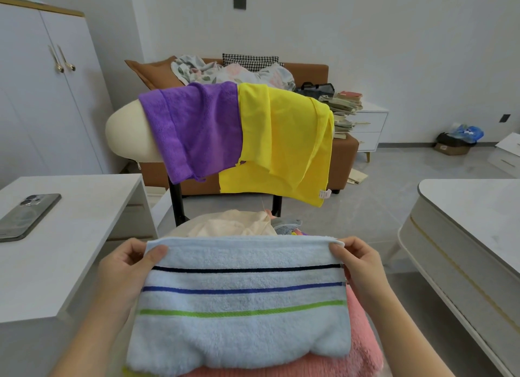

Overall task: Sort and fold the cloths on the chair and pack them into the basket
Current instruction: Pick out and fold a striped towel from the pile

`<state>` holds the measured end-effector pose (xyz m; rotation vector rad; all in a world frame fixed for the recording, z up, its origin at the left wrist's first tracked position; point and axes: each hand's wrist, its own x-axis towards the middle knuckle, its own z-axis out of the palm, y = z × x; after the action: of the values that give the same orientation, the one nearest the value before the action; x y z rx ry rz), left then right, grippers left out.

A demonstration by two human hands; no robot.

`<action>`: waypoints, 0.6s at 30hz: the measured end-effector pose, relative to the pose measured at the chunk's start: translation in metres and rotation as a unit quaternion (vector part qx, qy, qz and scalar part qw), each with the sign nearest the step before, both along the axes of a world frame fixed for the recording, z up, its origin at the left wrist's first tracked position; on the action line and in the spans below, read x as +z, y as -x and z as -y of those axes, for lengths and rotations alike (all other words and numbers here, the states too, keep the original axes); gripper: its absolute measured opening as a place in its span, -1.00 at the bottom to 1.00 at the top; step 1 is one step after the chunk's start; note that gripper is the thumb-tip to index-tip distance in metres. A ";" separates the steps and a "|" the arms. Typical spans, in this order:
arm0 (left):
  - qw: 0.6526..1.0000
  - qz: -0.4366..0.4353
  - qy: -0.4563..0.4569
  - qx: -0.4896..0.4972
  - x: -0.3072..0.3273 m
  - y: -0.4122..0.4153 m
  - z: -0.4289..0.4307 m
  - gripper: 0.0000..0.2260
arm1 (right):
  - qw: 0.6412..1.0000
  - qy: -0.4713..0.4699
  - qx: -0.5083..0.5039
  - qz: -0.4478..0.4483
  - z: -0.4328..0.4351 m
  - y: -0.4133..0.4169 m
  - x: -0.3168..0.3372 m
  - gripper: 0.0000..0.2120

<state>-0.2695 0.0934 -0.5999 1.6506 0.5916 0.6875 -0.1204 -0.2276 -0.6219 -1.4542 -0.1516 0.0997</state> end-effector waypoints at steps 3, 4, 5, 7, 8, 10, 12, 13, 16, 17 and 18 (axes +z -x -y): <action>1.000 -0.001 0.004 -0.004 0.003 -0.001 0.001 -0.89 | 0.999 -0.030 -0.011 -0.018 -0.005 0.001 0.000 -0.94; 1.000 -0.009 0.020 -0.018 0.002 -0.002 0.000 -0.83 | 0.998 -0.051 -0.002 -0.040 -0.005 0.001 0.000 -0.85; 0.998 -0.027 0.046 -0.036 0.001 -0.002 -0.002 -0.76 | 0.995 -0.068 0.020 -0.077 -0.005 0.000 0.000 -0.70; 0.985 -0.072 0.138 -0.072 -0.001 -0.001 -0.009 -0.75 | 0.985 -0.067 0.075 -0.139 -0.003 0.000 0.002 -0.58; 0.972 -0.087 0.194 -0.095 -0.001 0.002 -0.010 -0.79 | 0.982 -0.062 0.090 -0.154 -0.002 0.001 0.003 -0.66; 0.962 -0.100 0.231 -0.103 -0.002 0.006 -0.009 -0.81 | 0.989 -0.024 0.063 -0.135 -0.005 0.004 0.005 -0.81; 0.985 -0.095 0.127 -0.060 0.002 0.009 -0.003 -0.83 | 0.997 0.069 -0.010 -0.034 -0.014 0.012 0.009 -0.85; 0.994 -0.088 0.050 -0.031 0.008 0.010 0.004 -0.83 | 0.992 0.115 -0.049 0.026 -0.019 0.018 0.012 -0.85; 0.991 -0.028 -0.120 0.047 0.029 0.014 0.029 -0.81 | 0.955 0.196 -0.144 0.169 -0.033 0.042 0.029 -0.84; 0.985 -0.008 -0.160 0.066 0.036 0.016 0.037 -0.80 | 0.944 0.206 -0.157 0.203 -0.034 0.049 0.035 -0.83; 0.977 0.007 -0.196 0.081 0.044 0.020 0.043 -0.82 | 0.937 0.211 -0.163 0.227 -0.032 0.053 0.040 -0.84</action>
<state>-0.2892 0.0505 -0.5558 1.9723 0.6128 0.9835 -0.1733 -0.1955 -0.5817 -1.8954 -0.2737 -0.5086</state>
